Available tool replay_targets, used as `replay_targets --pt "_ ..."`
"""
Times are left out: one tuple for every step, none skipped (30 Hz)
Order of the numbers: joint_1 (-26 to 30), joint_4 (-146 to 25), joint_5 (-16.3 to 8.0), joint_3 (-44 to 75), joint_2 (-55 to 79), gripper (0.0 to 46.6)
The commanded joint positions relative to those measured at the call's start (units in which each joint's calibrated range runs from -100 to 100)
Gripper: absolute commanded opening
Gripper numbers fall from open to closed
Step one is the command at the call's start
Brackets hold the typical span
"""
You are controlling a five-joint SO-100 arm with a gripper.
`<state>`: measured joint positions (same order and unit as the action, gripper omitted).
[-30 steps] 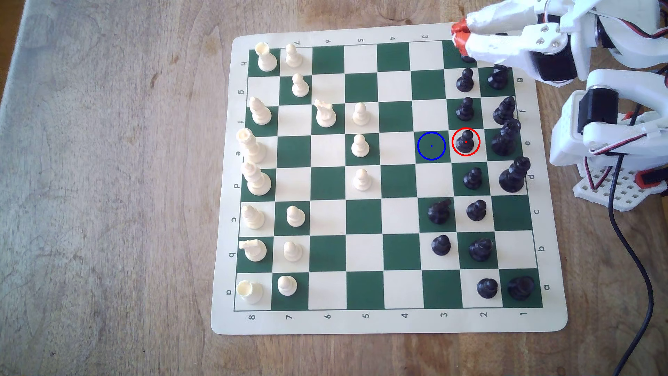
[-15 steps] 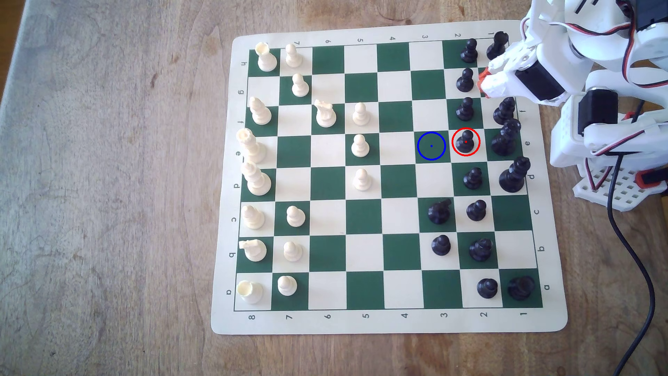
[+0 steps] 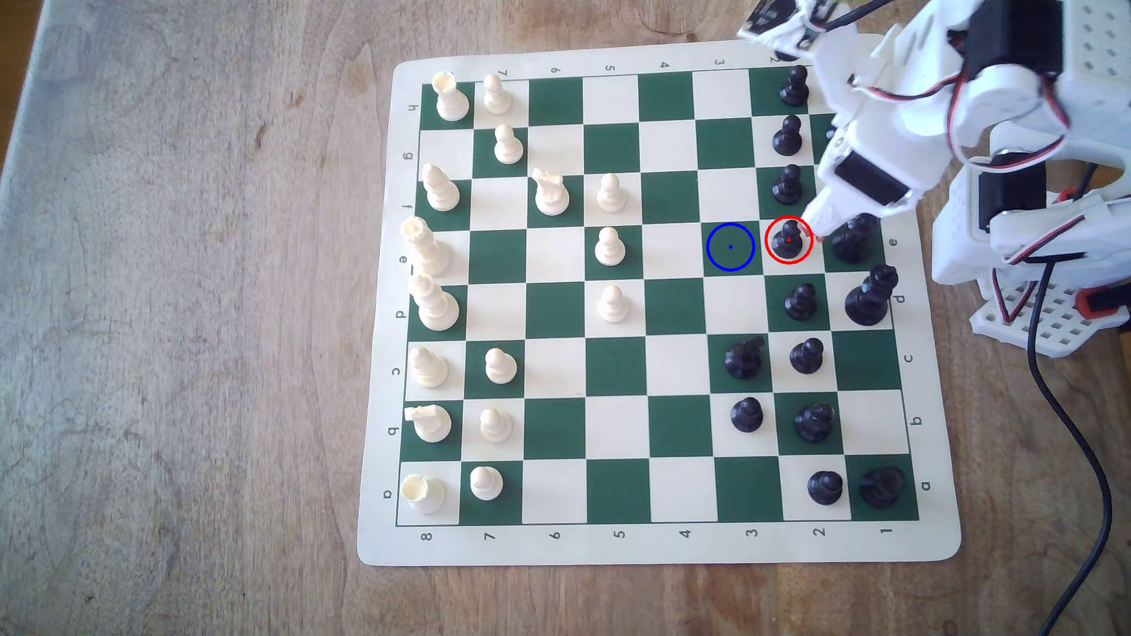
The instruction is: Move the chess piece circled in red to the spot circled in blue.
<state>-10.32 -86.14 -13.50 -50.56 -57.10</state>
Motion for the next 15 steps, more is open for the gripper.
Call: replay_targets --pt "-0.12 3.58 0.2 -1.93 1.67 17.6" --pt "-0.35 4.4 0.2 -2.56 2.01 17.7" --pt "-0.59 4.97 0.15 -3.11 2.35 17.6" --pt "-0.9 5.87 0.2 -3.74 3.03 17.2" --pt "-0.98 6.36 0.2 -3.92 3.37 17.0" --pt "-0.98 6.69 0.2 -4.29 3.71 16.9" --pt "-0.9 7.02 0.15 -4.47 4.13 16.8" --pt "-0.82 7.68 0.15 -4.92 4.72 16.8" --pt "-0.82 7.92 0.15 -5.1 5.15 16.8" --pt "-0.82 8.25 0.24 -5.28 5.66 16.8" --pt "-0.98 8.49 0.29 -5.46 6.08 16.8" --pt "-0.98 8.82 0.34 -5.74 6.42 16.8" --pt "-1.06 9.4 0.34 -6.37 7.1 16.8" --pt "-1.06 9.72 0.34 -6.64 7.44 16.7" --pt "-1.06 10.05 0.34 -7.1 7.95 16.4"
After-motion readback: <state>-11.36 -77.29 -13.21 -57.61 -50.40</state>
